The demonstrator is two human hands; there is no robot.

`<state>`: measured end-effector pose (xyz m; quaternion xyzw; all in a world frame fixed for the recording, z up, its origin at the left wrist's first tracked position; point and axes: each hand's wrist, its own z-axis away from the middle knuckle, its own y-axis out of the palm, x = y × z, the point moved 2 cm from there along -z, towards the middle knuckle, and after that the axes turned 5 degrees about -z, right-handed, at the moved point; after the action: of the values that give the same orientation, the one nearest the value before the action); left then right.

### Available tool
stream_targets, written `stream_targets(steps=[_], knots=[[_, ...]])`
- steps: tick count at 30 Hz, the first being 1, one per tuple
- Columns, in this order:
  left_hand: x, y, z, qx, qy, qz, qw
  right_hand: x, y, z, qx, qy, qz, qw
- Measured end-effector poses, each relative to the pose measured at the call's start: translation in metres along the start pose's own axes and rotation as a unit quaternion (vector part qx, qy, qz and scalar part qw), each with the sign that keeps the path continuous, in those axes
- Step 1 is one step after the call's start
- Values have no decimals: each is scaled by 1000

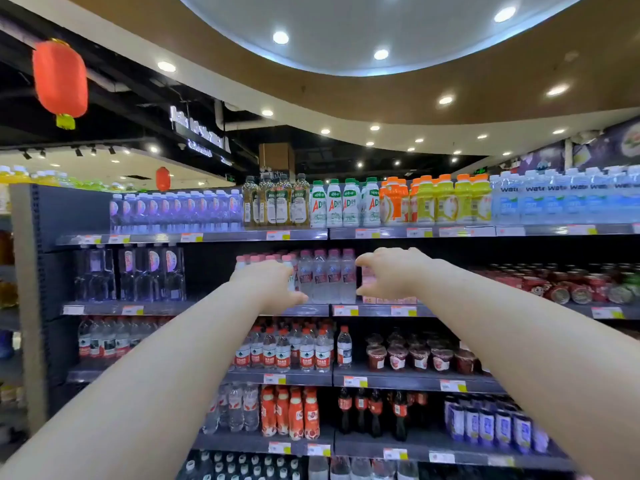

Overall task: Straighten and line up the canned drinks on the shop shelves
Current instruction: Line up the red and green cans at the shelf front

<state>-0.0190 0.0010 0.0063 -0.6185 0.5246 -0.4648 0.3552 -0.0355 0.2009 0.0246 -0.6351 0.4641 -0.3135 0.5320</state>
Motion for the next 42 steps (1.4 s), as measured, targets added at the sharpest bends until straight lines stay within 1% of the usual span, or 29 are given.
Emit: stream_targets(steps=[4,14,21,25,33,37,42], knots=[[-73,-1,-19,8,30,-1,1000,-76,12,27,3,42,20,999],[-313,-3,-59,32,137,59,988,-284,36,125,63,133,40,988],[-458,-13,-68,40,209,107,971,-395,47,197,90,195,38,976],[-516,-16,-76,33,246,108,963,-441,55,224,89,219,27,971],[-598,8,-132,41,267,111,957,-518,82,245,104,252,35,961],[-646,22,-174,32,292,131,947,-562,94,230,114,259,40,958],[-694,38,-240,35,309,165,936,-620,103,184,109,255,46,960]])
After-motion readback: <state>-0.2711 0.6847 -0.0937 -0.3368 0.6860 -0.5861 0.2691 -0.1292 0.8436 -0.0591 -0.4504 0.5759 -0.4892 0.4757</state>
